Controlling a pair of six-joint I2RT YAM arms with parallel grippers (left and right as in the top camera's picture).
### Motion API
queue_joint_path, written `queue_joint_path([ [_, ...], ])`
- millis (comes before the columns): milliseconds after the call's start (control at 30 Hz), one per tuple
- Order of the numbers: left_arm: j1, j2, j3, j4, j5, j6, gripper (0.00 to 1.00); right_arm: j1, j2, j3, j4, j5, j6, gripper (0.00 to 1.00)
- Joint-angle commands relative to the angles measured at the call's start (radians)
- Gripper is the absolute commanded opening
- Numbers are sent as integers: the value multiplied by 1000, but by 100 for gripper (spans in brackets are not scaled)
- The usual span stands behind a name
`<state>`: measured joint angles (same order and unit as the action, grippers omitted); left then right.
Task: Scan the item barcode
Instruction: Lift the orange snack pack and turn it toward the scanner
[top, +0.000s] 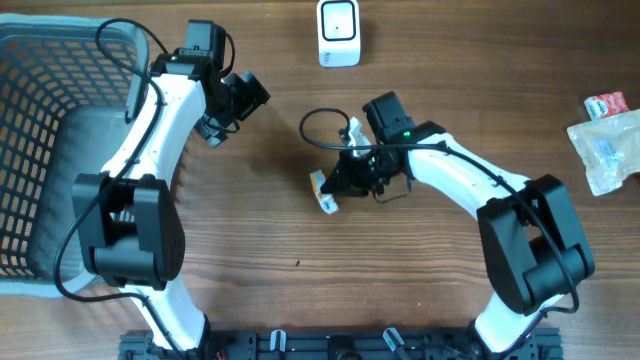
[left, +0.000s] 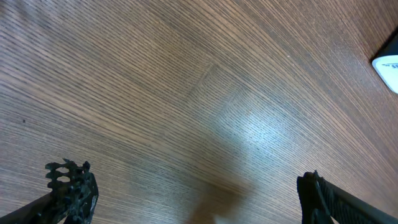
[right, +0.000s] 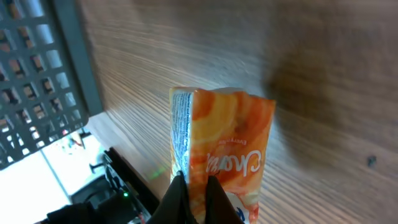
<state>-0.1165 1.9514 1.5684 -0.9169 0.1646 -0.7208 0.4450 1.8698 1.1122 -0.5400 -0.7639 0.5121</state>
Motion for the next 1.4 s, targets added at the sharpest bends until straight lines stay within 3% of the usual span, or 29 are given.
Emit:
queue_joint_path([
  [0, 3, 1, 0, -1, -6, -21, 100, -37, -10, -31, -26, 96, 58, 19],
  [67, 3, 1, 0, -1, -6, -21, 100, -64, -10, -31, -60, 219, 6, 31],
  [300, 3, 1, 0, -1, -6, -21, 100, -139, -11, 94, -283, 496, -116, 43],
  [400, 3, 1, 0, -1, -6, -21, 100, -138, -11, 188, -351, 456, -181, 46],
  [533, 3, 1, 0, -1, -6, -21, 100, -134, -11, 204, -309, 269, -224, 48],
  [767, 3, 1, 0, -1, -6, -21, 100, -26, -11, 140, -208, 273, -205, 53],
  [967, 3, 1, 0, -1, -6, -21, 100, 19, -9, -11, -26, 293, -41, 48],
  [1200, 3, 1, 0, -1, -6, -21, 100, 19, -9, -107, 56, 292, -11, 47],
  [1300, 3, 1, 0, -1, -6, -21, 100, 19, -9, -106, 73, 292, -2, 36],
  [1367, 3, 1, 0, -1, -6, -21, 100, 17, -9, -101, 79, 282, 14, 23],
])
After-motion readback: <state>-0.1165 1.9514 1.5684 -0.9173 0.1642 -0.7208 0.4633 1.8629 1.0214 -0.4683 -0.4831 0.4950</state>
